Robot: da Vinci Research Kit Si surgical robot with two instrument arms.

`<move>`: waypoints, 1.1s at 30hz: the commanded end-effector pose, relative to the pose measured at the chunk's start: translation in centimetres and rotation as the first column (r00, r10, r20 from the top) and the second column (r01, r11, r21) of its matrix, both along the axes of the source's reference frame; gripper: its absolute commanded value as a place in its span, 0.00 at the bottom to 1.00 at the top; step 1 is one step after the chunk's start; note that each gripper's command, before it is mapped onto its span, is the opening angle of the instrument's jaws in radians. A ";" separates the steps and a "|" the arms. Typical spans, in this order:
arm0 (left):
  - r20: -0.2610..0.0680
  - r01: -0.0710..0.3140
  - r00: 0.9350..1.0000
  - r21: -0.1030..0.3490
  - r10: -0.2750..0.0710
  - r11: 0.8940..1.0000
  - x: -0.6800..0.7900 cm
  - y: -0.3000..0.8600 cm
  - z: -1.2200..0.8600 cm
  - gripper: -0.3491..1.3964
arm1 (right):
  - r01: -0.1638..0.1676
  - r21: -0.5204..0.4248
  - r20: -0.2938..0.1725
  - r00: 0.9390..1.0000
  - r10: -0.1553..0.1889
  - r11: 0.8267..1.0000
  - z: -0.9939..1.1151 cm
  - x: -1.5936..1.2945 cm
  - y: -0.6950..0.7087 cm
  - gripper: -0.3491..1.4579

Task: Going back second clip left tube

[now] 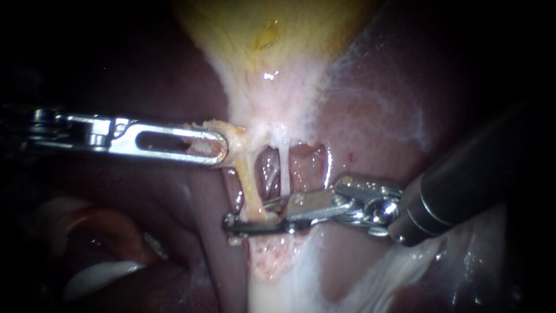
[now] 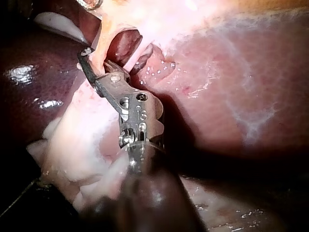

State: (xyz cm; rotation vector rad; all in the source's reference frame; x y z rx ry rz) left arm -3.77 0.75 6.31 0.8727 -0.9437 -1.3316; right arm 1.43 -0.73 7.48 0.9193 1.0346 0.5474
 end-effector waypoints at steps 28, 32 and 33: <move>-0.001 0.002 1.000 -0.001 -0.002 1.000 0.02 0.00 0.01 0.00 | -0.014 -0.362 -0.074 0.997 -0.014 0.932 -0.13 -0.03 0.09 0.47; -0.001 0.002 1.000 -0.001 -0.002 1.000 0.02 0.00 0.01 0.00 | -0.009 -0.379 -0.082 0.996 -0.024 0.925 -0.17 -0.11 0.11 0.47; -0.001 0.002 1.000 -0.001 -0.002 1.000 0.02 0.00 0.01 0.00 | -0.008 -0.383 -0.084 0.996 -0.026 0.924 -0.18 -0.13 0.12 0.47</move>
